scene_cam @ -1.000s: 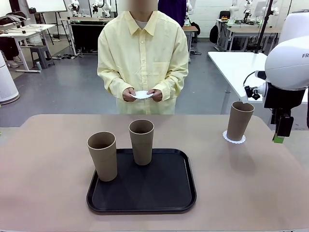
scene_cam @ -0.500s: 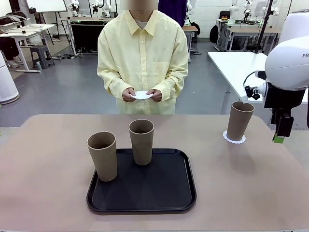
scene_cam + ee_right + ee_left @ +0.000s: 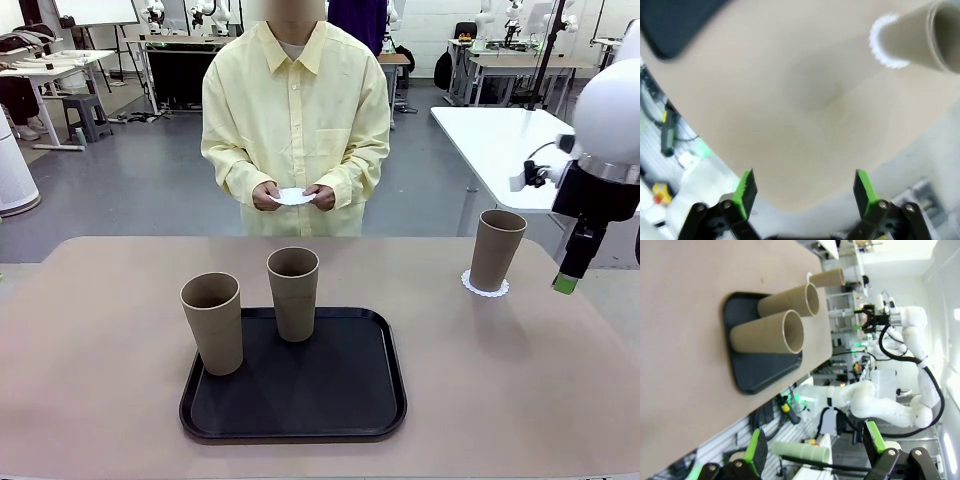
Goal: Place coasters on the table and set cups on them.
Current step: Take one Reusable plastic cup from the Flat Tray and place it on a coaster set by the human.
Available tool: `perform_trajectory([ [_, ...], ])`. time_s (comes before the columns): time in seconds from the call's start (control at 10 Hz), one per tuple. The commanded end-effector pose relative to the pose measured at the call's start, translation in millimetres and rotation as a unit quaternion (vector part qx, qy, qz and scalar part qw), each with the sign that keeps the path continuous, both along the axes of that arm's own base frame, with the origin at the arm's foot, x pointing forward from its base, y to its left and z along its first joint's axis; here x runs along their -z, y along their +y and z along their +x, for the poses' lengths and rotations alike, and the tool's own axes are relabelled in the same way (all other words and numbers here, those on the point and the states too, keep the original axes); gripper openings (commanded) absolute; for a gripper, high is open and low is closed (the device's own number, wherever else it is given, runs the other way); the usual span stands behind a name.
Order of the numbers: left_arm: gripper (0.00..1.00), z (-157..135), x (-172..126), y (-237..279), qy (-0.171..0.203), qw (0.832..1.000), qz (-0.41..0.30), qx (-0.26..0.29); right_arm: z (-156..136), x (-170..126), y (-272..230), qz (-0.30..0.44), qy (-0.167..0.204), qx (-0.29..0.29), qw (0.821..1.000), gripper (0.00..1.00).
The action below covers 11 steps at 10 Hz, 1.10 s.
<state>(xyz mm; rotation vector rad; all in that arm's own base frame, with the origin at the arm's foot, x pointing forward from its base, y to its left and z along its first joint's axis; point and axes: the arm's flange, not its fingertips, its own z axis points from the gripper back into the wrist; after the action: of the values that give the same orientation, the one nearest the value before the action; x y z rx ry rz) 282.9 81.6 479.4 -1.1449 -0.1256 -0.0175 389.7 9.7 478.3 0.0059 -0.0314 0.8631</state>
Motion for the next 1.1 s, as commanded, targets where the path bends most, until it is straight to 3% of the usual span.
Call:
perform_trajectory([
  [0.0,1.0,-1,-1,1,-0.005,1.0,-0.004,0.002,-11,9,-6,0.095,-0.051,0.15,0.983,1.0],
  [0.1,1.0,-1,-1,1,-0.005,1.0,-0.004,0.002,-16,8,-10,0.088,-0.067,0.175,0.978,1.0],
  [0.2,1.0,-1,-1,1,-0.005,1.0,-0.004,0.002,-19,9,-12,0.065,-0.042,0.199,0.977,1.0],
  [0.3,1.0,-1,-1,1,-0.005,1.0,-0.004,0.002,-21,7,-4,0.045,-0.068,0.149,0.985,1.0],
  [0.4,1.0,-1,-1,1,-0.005,1.0,-0.004,0.002,-9,0,-21,0.084,-0.025,0.172,0.981,1.0],
  [0.5,1.0,-1,-1,1,-0.005,1.0,-0.004,0.002,-13,0,-17,0.078,-0.041,0.172,0.981,1.0],
  [0.6,1.0,-1,-1,1,-0.005,1.0,-0.004,0.002,-18,2,-45,0.239,-0.017,0.197,0.951,1.0],
  [0.7,1.0,-1,-1,1,-0.005,1.0,-0.004,0.002,-26,3,-77,0.338,0.036,0.206,0.918,1.0],
  [0.8,1.0,-1,-1,1,-0.005,1.0,-0.004,0.002,-44,-4,-107,0.393,0.082,0.201,0.893,1.0],
  [1.0,1.0,-1,-1,1,-0.005,1.0,-0.004,0.002,-66,-21,-161,0.485,0.102,0.197,0.846,1.0],
])
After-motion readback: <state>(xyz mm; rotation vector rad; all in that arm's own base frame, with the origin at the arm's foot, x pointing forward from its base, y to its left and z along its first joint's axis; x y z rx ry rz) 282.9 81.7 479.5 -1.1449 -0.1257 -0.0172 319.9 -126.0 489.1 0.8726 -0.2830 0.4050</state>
